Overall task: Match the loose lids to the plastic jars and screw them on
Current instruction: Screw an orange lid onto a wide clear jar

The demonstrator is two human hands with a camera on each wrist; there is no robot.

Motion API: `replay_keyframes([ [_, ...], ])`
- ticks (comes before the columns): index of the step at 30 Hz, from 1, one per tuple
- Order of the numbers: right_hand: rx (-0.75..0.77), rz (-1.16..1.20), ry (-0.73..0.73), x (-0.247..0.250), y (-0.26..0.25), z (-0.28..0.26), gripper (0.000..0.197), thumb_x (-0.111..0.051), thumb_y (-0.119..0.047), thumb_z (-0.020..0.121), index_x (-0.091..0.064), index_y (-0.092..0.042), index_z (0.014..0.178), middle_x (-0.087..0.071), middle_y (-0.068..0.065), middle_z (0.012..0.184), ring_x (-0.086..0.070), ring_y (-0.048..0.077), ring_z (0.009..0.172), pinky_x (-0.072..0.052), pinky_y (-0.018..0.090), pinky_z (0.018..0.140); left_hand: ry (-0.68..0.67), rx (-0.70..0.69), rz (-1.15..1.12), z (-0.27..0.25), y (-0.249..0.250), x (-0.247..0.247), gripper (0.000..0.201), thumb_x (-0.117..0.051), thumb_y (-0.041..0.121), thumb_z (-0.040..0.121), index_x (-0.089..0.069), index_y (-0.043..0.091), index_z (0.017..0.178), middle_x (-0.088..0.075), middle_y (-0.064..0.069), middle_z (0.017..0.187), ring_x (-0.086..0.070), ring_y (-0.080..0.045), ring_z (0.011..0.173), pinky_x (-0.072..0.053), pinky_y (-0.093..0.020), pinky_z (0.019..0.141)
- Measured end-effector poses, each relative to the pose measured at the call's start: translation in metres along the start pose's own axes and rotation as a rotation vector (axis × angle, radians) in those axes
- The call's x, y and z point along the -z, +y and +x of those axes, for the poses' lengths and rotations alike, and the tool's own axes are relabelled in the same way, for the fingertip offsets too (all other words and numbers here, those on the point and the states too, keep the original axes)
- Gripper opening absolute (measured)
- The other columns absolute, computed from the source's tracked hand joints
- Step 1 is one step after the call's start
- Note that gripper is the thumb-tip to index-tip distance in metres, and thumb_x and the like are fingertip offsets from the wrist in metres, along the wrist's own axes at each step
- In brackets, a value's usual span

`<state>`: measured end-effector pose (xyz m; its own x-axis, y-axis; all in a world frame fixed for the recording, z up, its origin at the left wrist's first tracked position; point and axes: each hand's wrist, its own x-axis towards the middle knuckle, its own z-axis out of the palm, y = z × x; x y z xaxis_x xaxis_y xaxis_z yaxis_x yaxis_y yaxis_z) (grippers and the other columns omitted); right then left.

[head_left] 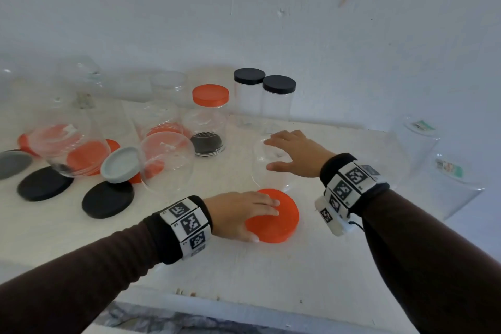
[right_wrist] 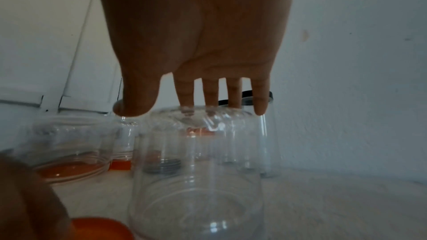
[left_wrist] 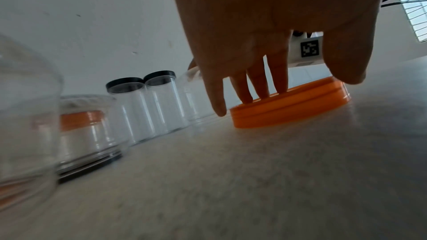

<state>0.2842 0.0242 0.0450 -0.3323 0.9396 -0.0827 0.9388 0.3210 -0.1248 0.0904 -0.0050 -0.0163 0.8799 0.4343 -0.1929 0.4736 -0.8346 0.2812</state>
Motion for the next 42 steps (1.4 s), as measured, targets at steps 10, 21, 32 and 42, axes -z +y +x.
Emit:
replay_keyframes([
  [10,-0.118,0.137,-0.053,-0.002,0.001,0.01,0.097,-0.071,-0.048,0.075,-0.007,-0.036,0.147,-0.012,0.008,0.153,-0.018,0.034,0.136,-0.03,0.05,0.106,0.049,0.162,0.126,-0.025,-0.02,0.007,0.079,-0.067,0.051,0.076,-0.031,0.028,0.142,-0.029,0.003,0.142,-0.028,-0.017,0.126,-0.031,-0.033,0.103],
  [21,-0.055,0.26,0.097,0.007,0.017,-0.022,0.094,-0.083,-0.026,0.061,-0.026,-0.036,0.134,-0.016,0.0,0.128,-0.026,0.02,0.114,-0.041,0.029,0.087,-0.062,0.266,-0.012,-0.02,-0.018,0.012,0.087,-0.077,0.046,0.068,-0.028,0.029,0.138,-0.005,0.002,0.155,-0.013,-0.02,0.138,-0.027,-0.038,0.11],
  [32,-0.181,0.436,0.275,-0.014,0.027,-0.064,0.097,-0.084,-0.034,0.062,-0.026,-0.02,0.139,-0.03,0.002,0.14,-0.038,0.012,0.112,-0.033,0.02,0.088,0.103,0.374,-0.147,-0.016,-0.024,0.027,0.087,-0.076,0.05,0.068,-0.031,0.032,0.14,-0.02,0.002,0.149,-0.018,-0.016,0.133,-0.023,-0.03,0.109],
  [42,-0.277,0.55,0.26,-0.027,0.031,-0.07,0.092,-0.088,-0.012,0.052,-0.033,-0.009,0.125,-0.027,-0.002,0.12,-0.039,0.017,0.111,-0.039,0.014,0.076,0.408,0.368,-0.42,-0.01,-0.034,0.033,0.11,-0.053,0.092,0.037,-0.041,0.039,0.132,-0.041,0.007,0.135,-0.037,-0.008,0.12,-0.032,-0.027,0.101],
])
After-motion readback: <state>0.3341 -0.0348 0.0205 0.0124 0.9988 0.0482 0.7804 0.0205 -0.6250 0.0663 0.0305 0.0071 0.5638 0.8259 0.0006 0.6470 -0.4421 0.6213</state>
